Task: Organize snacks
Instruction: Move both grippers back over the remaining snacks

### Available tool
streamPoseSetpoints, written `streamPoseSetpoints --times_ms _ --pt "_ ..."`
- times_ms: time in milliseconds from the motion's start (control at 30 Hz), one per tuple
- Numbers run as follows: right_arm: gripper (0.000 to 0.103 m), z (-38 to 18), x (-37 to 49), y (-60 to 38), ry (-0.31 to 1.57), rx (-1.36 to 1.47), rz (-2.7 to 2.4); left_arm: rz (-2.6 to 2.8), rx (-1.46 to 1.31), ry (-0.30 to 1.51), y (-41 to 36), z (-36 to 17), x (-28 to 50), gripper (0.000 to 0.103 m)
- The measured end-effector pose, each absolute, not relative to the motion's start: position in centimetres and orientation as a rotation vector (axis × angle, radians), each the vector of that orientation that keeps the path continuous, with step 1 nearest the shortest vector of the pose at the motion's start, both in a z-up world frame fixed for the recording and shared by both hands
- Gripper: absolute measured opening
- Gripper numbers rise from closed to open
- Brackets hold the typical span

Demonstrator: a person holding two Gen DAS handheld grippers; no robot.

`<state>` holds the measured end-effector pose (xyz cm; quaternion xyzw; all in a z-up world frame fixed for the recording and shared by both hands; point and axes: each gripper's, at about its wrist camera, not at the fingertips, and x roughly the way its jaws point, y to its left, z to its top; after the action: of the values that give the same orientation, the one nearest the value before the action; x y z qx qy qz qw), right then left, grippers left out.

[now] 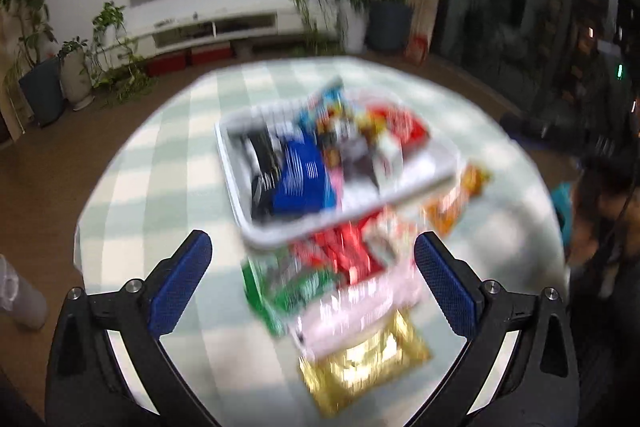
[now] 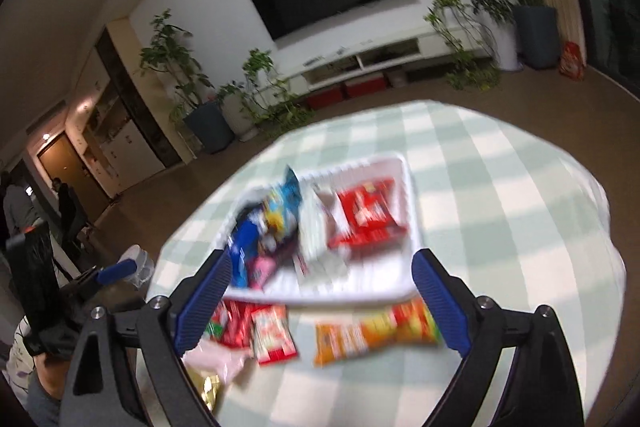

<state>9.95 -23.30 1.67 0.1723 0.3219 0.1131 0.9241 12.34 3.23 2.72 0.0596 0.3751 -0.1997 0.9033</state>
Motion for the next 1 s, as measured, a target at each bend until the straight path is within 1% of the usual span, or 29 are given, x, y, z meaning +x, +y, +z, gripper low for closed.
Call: streamPoseSetpoints --times_ms 133,233,333,500,533,567,633,767,1000 --pt "0.094 0.5 8.0 -23.6 0.708 0.398 0.231 -0.479 0.162 0.793 2.0 1.5 9.2 0.103" --pt "0.094 0.1 7.0 -22.8 0.720 0.374 0.261 -0.523 0.184 0.833 0.9 0.2 7.7 0.103" --pt "0.094 0.1 6.8 -22.2 0.712 0.324 0.257 -0.581 0.271 0.876 -1.0 -0.7 7.0 0.102" --pt "0.094 -0.3 7.2 -23.2 0.729 0.374 0.251 -0.737 0.481 0.951 -4.0 -2.3 6.0 0.102" --pt "0.094 -0.5 7.4 -23.5 0.740 0.385 0.245 -0.748 0.535 0.974 -4.3 -2.7 5.9 0.101" --pt "0.094 -0.6 7.5 -23.6 0.745 0.393 0.243 -0.762 0.579 1.002 -4.3 -3.2 5.7 0.097" --pt "0.094 -0.8 7.7 -23.9 0.756 0.412 0.245 -0.776 0.584 1.033 -3.9 -3.4 6.1 0.091" --pt "0.094 -0.9 7.8 -23.9 0.764 0.423 0.252 -0.800 0.553 1.082 -2.6 -4.0 6.9 0.090" --pt "0.094 -1.0 7.9 -23.2 0.774 0.392 0.270 -0.809 0.641 1.111 -4.0 -4.7 8.1 0.090"
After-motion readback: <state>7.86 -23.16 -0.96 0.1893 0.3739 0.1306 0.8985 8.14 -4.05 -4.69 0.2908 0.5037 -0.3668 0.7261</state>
